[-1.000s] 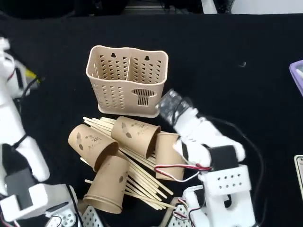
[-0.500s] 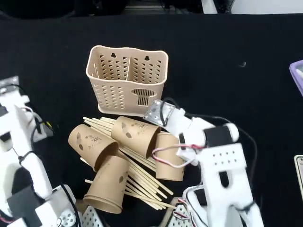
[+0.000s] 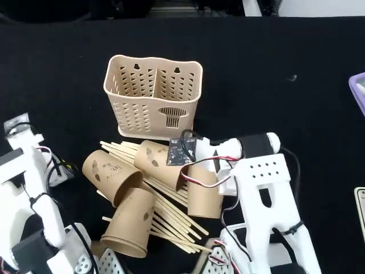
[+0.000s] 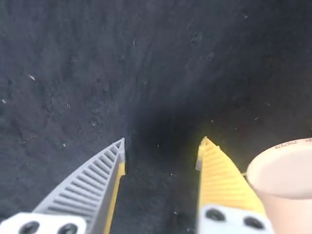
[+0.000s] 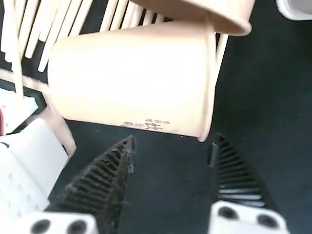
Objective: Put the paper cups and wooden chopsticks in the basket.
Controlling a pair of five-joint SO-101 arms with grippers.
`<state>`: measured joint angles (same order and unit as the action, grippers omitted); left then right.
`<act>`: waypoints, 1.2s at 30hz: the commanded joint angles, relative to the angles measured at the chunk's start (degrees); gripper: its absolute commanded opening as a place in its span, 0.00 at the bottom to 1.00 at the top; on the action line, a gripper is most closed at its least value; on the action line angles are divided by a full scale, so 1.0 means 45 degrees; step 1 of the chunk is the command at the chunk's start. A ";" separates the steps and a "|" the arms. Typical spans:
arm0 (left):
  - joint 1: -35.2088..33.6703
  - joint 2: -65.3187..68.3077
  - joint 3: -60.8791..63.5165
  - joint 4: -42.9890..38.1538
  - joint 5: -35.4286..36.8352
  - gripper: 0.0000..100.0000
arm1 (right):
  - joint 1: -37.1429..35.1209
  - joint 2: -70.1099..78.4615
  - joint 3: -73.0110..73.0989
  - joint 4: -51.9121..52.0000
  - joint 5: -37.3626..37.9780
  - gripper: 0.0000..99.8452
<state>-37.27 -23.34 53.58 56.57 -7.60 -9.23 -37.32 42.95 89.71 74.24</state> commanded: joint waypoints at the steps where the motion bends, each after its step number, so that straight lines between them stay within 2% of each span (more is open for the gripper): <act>1: 0.0010 -0.0430 0.0225 -0.0156 0.0332 0.23 | -0.0137 0.0127 -0.0361 -0.0840 -0.0469 0.25; 5: 0.0010 -0.0293 0.0283 -0.0156 0.0332 0.23 | -0.0391 0.0088 0.0361 -0.2012 -0.1641 0.25; 9: 0.0010 -0.0313 0.0479 -0.0332 0.0332 0.23 | -0.1250 0.0049 0.0791 -0.1993 -0.2149 0.25; 13: 0.0010 -0.0391 0.0967 -0.1016 0.0332 0.23 | -0.2110 0.0049 0.0635 -0.1231 -0.1973 0.25; 16: 0.0010 -0.0410 0.1026 -0.1074 0.0332 0.23 | -0.2383 0.0049 0.0127 -0.0352 -0.0977 0.21; 19: 0.0010 -0.0410 0.1026 -0.1074 0.0332 0.23 | -0.2383 0.0049 -0.0615 0.0762 0.0215 0.11; 22: 0.0010 -0.0391 0.1026 -0.1133 0.0332 0.23 | -0.2383 0.0049 -0.1416 0.1895 0.0625 0.01; 26: 0.0010 -0.0410 0.1026 -0.1133 0.0332 0.23 | -0.2286 0.0029 -0.2022 0.2520 0.0567 0.01; 32: 0.0010 -0.0332 0.1026 -0.1133 0.0352 0.23 | -0.2266 0.0029 -0.2667 0.2559 -0.0449 0.01; 36: 0.0010 -0.0313 0.1026 -0.1133 0.0352 0.23 | -0.1074 0.0029 -0.3253 0.2579 -0.0488 0.01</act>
<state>-37.27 -23.52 58.59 52.09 -6.55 -18.37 -37.32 32.40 99.12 72.92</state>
